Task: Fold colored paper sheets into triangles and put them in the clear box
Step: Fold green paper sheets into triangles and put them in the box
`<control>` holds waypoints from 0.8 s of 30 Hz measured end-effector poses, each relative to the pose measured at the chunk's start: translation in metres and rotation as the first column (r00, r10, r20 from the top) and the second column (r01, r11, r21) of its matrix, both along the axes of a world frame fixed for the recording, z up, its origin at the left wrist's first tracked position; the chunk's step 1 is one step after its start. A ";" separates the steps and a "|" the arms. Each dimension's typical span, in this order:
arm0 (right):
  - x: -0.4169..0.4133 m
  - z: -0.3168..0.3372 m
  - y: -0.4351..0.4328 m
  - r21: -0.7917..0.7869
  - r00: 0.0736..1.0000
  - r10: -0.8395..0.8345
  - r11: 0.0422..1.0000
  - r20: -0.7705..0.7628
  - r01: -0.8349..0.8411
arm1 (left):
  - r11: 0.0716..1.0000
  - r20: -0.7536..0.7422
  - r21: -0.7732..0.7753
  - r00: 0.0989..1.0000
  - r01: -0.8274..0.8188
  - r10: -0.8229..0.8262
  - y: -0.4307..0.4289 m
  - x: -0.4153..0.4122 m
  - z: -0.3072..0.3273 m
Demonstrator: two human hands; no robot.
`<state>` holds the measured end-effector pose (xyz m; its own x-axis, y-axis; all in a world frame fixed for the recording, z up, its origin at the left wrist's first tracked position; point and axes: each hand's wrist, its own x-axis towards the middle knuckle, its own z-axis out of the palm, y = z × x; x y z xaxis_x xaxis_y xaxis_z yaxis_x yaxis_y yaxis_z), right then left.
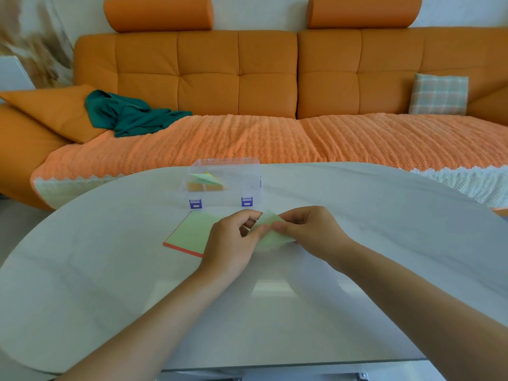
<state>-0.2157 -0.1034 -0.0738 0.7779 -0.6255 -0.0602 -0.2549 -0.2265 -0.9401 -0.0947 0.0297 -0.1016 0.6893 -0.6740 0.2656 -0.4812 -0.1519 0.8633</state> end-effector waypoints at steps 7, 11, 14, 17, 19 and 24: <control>-0.002 0.001 0.001 -0.032 1.000 0.012 0.999 0.001 -0.012 | 0.999 0.002 0.019 0.999 -0.040 0.040 -0.001 -0.003 0.001; -0.002 -0.001 0.002 -0.009 0.999 0.021 1.000 0.024 -0.021 | 0.999 0.000 0.020 0.999 -0.032 0.032 -0.002 -0.006 0.002; -0.002 -0.001 0.005 -0.014 0.998 0.034 0.999 0.044 -0.033 | 0.999 -0.006 0.017 0.999 -0.036 0.036 -0.002 -0.008 0.004; -0.001 -0.004 0.007 -0.108 0.999 0.036 0.994 0.032 -0.033 | 0.999 0.007 0.016 0.999 -0.037 0.037 -0.002 -0.009 0.004; 0.000 -0.006 0.011 -0.191 0.999 0.036 0.981 0.015 -0.033 | 0.999 0.015 0.018 0.999 -0.046 0.045 -0.002 -0.009 0.003; 0.001 -0.010 0.014 -0.347 0.999 0.047 0.937 -0.011 -0.048 | 0.999 0.023 0.020 0.999 -0.048 0.047 -0.003 -0.010 0.003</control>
